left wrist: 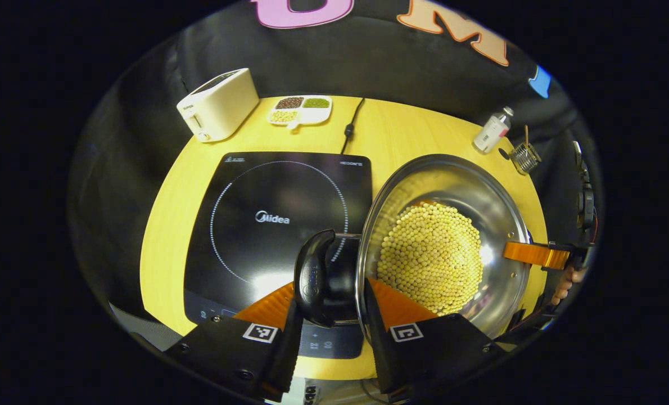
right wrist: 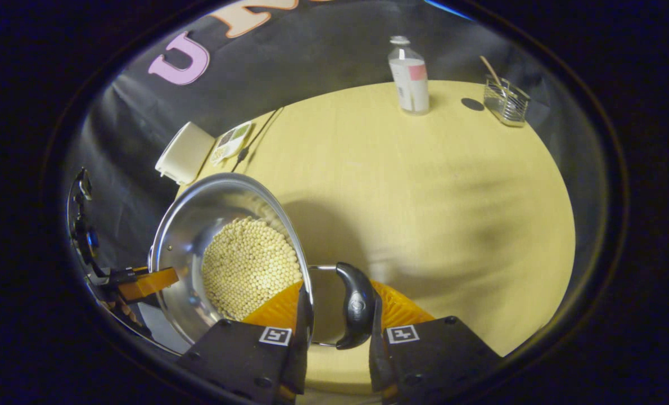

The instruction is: First push the handle of the pot to place it horizontally, then grasp the pot with both hands and set it on the induction cooktop.

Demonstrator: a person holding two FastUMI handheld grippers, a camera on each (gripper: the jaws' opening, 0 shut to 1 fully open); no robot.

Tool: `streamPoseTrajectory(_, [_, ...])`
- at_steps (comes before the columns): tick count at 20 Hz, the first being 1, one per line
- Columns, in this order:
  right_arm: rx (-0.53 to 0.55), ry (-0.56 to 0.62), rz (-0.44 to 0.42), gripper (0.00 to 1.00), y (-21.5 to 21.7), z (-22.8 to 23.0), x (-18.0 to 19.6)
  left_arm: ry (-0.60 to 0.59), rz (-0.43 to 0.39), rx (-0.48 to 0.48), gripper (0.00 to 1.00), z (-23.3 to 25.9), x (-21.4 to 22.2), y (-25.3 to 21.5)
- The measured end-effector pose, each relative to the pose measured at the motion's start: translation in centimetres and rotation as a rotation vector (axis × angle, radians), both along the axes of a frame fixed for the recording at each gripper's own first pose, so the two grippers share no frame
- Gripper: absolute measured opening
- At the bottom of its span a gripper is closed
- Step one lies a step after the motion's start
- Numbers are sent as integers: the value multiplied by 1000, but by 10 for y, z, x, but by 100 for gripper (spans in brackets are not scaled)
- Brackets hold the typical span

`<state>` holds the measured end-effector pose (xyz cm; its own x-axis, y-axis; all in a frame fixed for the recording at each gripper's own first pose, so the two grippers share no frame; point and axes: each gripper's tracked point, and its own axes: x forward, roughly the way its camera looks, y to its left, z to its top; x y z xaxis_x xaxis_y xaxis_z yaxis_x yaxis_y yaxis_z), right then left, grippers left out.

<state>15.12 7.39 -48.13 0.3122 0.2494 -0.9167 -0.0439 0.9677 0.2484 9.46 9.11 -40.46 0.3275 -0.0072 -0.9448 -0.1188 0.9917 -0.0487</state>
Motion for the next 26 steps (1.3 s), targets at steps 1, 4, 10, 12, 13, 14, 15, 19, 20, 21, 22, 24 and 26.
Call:
streamPoseTrajectory(1, [-7,2,-2,47,6,0,-1,2,0,-11,58,-2,-1,7])
streamPoseTrajectory(4, [-43,4,-15,46,30,-2,-3,-7,-11,-55,60,-11,2,32])
streamPoseTrajectory(10, [-133,-11,-75,46,89,5,-1,-60,-72,-157,58,-21,26,93])
streamPoseTrajectory(12, [-144,-3,-111,46,108,3,0,-94,-122,-156,58,-24,40,112])
streamPoseTrajectory(13, [-156,-1,-119,47,118,3,-1,-114,-145,-155,60,-24,45,121])
streamPoseTrajectory(14, [-165,2,-121,47,128,2,-3,-123,-154,-152,58,-26,49,131])
streamPoseTrajectory(15, [-170,2,-124,47,137,3,-3,-132,-155,-150,58,-28,51,142])
streamPoseTrajectory(19, [-184,1,-135,47,171,0,0,-187,-151,-153,58,-29,59,173])
streamPoseTrajectory(20, [-186,1,-133,47,178,0,2,-196,-149,-151,57,-29,60,180])
streamPoseTrajectory(21, [-189,-1,-129,47,185,0,3,-204,-146,-146,58,-30,62,186])
streamPoseTrajectory(22, [-191,-6,-125,47,191,1,6,-216,-140,-141,58,-30,64,191])
streamPoseTrajectory(24, [-193,-10,-118,47,201,1,9,-241,-128,-133,58,-31,67,201])
streamPoseTrajectory(26, [-192,-12,-113,47,207,2,10,-266,-119,-132,58,-30,69,208])
